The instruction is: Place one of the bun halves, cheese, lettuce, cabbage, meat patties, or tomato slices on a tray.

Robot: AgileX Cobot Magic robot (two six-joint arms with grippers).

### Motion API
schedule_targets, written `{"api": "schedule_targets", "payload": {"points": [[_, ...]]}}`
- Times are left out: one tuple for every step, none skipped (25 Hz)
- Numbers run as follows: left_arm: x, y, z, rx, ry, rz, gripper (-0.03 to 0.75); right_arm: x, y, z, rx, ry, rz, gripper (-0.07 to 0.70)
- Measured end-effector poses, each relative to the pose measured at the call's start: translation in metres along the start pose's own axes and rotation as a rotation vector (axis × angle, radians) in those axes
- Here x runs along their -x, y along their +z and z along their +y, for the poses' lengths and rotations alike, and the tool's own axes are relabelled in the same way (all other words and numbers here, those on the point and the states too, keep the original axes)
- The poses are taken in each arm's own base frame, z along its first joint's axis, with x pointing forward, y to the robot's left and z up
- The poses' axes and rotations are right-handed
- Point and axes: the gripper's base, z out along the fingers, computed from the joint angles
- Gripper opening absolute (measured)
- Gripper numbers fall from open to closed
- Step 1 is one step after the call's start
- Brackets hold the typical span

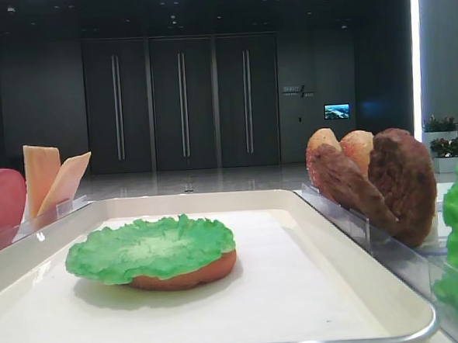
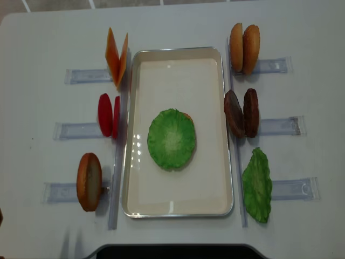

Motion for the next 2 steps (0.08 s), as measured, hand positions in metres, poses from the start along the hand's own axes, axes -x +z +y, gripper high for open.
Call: {"api": "schedule_targets", "payload": {"points": [[0.0000,0.0000,0.0000,0.000,0.000,0.000,0.231,0.0000,0.0000,0.0001,0.001,0.000,0.000,0.382],[0.0000,0.0000,0.0000,0.000,0.000,0.000,0.231,0.0000,0.0000,0.0001,0.001,0.000,0.000,0.381]]}}
